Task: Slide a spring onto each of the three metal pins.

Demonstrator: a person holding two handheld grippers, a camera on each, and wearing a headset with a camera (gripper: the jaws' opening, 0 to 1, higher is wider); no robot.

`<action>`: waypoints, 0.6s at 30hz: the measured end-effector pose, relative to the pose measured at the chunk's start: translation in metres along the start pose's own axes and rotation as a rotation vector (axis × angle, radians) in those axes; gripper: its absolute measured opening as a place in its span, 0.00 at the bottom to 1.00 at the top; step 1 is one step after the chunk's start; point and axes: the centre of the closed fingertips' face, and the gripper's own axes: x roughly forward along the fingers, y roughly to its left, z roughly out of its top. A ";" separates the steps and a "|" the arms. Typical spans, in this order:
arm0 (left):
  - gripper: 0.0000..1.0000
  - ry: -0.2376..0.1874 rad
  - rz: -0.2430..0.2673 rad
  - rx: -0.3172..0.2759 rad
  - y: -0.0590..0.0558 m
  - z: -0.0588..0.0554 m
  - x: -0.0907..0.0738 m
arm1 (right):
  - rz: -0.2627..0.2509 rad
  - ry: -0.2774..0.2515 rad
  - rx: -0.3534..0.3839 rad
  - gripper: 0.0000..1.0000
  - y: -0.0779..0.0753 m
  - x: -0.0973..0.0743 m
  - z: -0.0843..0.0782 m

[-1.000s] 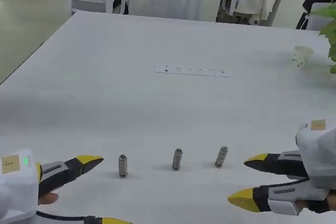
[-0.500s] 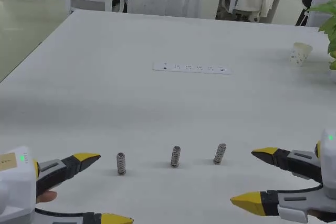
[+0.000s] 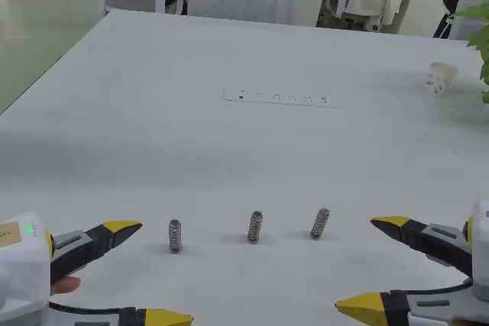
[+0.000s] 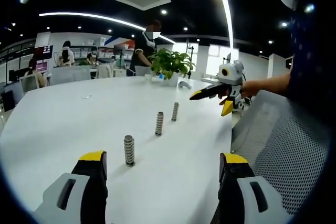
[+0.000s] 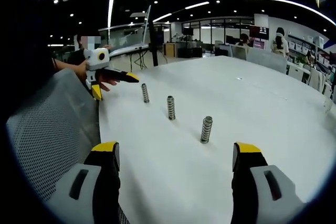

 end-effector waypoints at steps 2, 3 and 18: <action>0.86 -0.002 0.002 -0.003 0.001 0.000 0.000 | -0.002 -0.010 0.002 0.91 0.000 0.000 0.002; 0.86 -0.002 0.003 -0.003 0.001 0.000 0.001 | 0.000 -0.009 0.005 0.91 0.000 0.000 0.002; 0.88 -0.005 0.028 -0.009 0.008 -0.001 0.001 | -0.008 -0.008 0.013 0.93 -0.004 0.001 0.003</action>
